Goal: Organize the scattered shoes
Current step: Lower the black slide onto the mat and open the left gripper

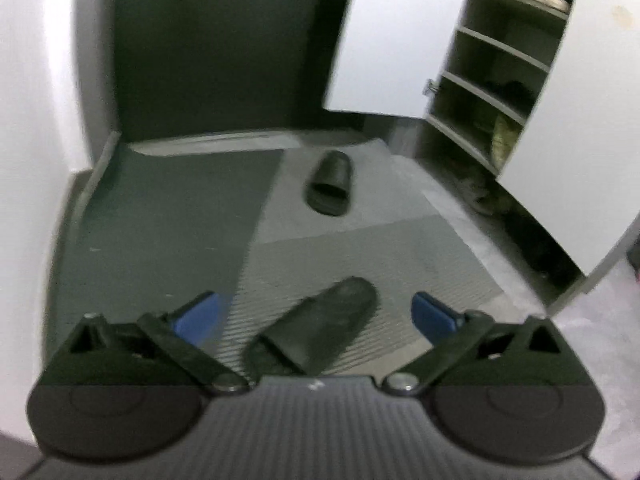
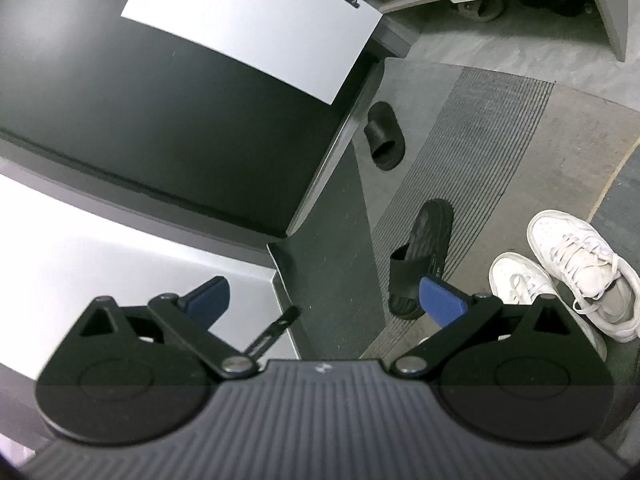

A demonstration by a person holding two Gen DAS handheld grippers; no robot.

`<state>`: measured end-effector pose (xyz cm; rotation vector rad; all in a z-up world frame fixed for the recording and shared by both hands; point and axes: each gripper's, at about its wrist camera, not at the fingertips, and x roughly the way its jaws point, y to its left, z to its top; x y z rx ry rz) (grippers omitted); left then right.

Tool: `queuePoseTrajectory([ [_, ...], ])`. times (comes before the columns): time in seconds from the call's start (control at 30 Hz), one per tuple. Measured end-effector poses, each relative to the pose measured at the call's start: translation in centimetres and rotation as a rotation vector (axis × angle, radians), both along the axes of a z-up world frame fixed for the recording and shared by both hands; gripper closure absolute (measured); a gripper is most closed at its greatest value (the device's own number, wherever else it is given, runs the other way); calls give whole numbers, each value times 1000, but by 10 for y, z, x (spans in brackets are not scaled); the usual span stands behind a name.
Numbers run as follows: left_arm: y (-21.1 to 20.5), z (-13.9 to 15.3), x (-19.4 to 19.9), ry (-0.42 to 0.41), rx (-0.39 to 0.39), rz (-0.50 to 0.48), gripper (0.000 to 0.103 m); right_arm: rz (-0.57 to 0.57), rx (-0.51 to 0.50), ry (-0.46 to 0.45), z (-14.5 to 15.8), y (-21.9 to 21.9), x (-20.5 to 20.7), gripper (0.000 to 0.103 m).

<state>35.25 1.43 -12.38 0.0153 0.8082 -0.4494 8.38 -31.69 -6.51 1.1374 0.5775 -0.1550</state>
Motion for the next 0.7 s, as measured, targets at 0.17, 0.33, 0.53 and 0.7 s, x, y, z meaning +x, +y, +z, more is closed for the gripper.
queuePoseTrajectory([
  [0.17, 33, 30, -21, 14, 56, 146, 0, 54, 10, -12, 1, 11, 1, 0],
  [0.33, 49, 79, -47, -14, 142, 229, 0, 120, -8, -21, 3, 27, 12, 0],
  [0.53, 49, 126, -74, -24, 184, 329, 0, 237, -90, 99, 0, 51, 49, 0],
  [0.7, 43, 151, -98, -62, 139, 393, 0, 465, -362, 222, -13, 88, 138, 0],
])
